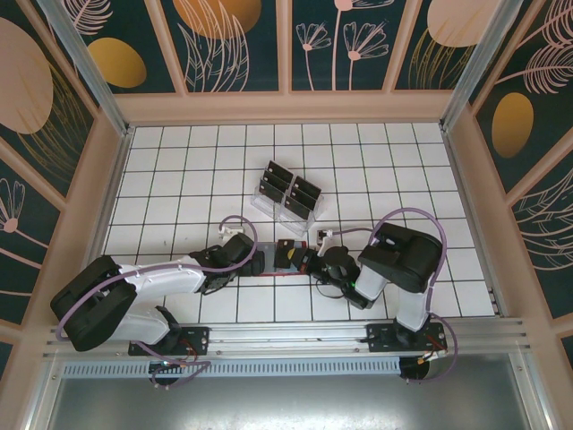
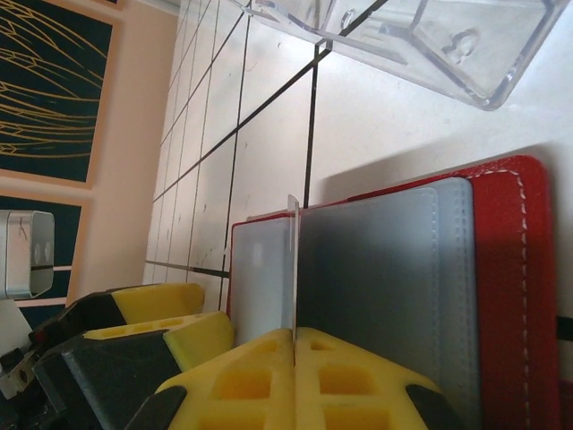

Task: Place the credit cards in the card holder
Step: Insert the credit card into the card slot.

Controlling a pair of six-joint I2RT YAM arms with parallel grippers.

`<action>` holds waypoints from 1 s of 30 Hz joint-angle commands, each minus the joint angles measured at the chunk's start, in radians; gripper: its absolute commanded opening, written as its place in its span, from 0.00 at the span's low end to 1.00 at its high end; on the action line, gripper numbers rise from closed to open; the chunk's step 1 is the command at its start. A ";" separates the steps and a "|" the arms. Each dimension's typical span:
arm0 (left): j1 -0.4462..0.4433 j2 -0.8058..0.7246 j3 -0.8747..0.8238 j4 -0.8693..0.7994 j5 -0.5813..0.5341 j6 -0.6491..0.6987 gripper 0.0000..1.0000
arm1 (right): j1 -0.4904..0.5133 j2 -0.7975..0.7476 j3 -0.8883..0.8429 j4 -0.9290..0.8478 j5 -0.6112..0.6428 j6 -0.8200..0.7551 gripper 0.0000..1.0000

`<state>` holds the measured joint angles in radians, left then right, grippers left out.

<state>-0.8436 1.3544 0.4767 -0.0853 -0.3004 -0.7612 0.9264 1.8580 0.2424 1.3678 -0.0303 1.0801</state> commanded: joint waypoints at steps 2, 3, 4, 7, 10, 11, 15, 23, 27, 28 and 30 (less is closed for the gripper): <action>0.005 0.017 -0.046 -0.064 0.012 -0.021 0.98 | 0.002 0.013 0.001 0.037 -0.014 -0.005 0.00; 0.005 0.018 -0.046 -0.063 0.011 -0.021 0.99 | 0.003 0.013 -0.001 0.037 -0.017 -0.003 0.00; 0.005 0.018 -0.047 -0.062 0.012 -0.022 0.99 | 0.003 0.012 -0.002 0.040 -0.022 -0.001 0.00; 0.006 0.021 -0.046 -0.062 0.014 -0.022 0.99 | 0.005 0.013 -0.007 0.046 -0.044 0.007 0.00; 0.005 0.020 -0.046 -0.060 0.013 -0.022 0.99 | 0.005 0.015 -0.014 0.048 -0.057 0.020 0.00; 0.006 0.023 -0.044 -0.061 0.014 -0.021 0.99 | 0.004 0.018 -0.016 0.050 -0.061 0.024 0.00; 0.006 0.025 -0.044 -0.060 0.015 -0.021 0.98 | 0.005 0.023 -0.020 0.047 -0.077 0.041 0.00; 0.006 0.023 -0.040 -0.062 0.014 -0.020 0.99 | 0.005 0.034 -0.009 0.022 -0.092 0.069 0.00; 0.005 0.022 -0.039 -0.064 0.013 -0.018 0.98 | 0.004 0.035 0.010 -0.019 -0.105 0.073 0.00; 0.006 0.023 -0.040 -0.064 0.013 -0.018 0.99 | 0.004 0.036 0.013 -0.029 -0.108 0.075 0.00; 0.005 0.022 -0.040 -0.064 0.012 -0.018 0.98 | 0.005 0.036 0.022 -0.048 -0.111 0.076 0.00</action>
<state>-0.8436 1.3544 0.4740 -0.0803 -0.3012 -0.7612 0.9272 1.8744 0.2462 1.3762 -0.1234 1.1481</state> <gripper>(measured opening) 0.985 0.044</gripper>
